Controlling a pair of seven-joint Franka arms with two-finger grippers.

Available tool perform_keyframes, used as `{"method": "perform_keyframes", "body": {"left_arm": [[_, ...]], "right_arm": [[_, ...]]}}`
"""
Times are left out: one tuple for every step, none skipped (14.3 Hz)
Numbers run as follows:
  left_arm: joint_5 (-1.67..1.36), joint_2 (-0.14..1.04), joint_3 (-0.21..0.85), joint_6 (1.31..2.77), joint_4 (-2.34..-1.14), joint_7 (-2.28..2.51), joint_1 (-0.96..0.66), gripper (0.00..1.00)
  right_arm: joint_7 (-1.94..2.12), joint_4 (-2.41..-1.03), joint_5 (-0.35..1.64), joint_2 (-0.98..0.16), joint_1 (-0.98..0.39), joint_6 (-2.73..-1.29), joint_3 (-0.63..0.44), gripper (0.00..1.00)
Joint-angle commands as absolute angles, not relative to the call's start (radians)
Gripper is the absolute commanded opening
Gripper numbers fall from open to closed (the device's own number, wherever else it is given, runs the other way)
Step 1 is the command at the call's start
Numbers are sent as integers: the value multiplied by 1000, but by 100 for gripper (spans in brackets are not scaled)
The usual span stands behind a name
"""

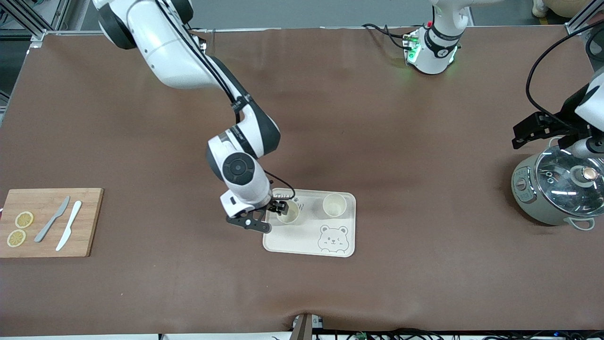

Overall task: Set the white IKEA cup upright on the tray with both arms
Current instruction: 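Open the right gripper and lift it away from the tray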

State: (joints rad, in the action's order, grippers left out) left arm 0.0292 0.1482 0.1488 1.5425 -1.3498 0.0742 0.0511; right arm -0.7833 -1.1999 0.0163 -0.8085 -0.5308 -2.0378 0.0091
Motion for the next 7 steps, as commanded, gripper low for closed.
{"method": "perform_keyframes", "body": {"left_arm": [[54, 146, 153, 1539, -1347, 55, 54, 100], [54, 146, 153, 1539, -1347, 55, 54, 100], [54, 146, 153, 1539, -1347, 55, 54, 100], [54, 146, 153, 1539, -1348, 55, 54, 100], [54, 146, 153, 1539, -1347, 55, 54, 100], [54, 146, 153, 1539, -1347, 55, 54, 100], [54, 146, 153, 1539, -1348, 55, 54, 100]], "right_arm": [[-698, -1239, 23, -639, -479, -1840, 28, 100], [-686, -1242, 41, -583, -469, -1756, 28, 100], [-671, -1253, 66, -522, -457, -1685, 26, 100], [-640, -1273, 81, -458, -434, -1619, 26, 100], [-587, -1296, 89, -390, -407, -1552, 26, 100], [-518, -1317, 94, -321, -369, -1467, 26, 100], [-464, -1319, 103, -264, -329, -1374, 23, 100]]}}
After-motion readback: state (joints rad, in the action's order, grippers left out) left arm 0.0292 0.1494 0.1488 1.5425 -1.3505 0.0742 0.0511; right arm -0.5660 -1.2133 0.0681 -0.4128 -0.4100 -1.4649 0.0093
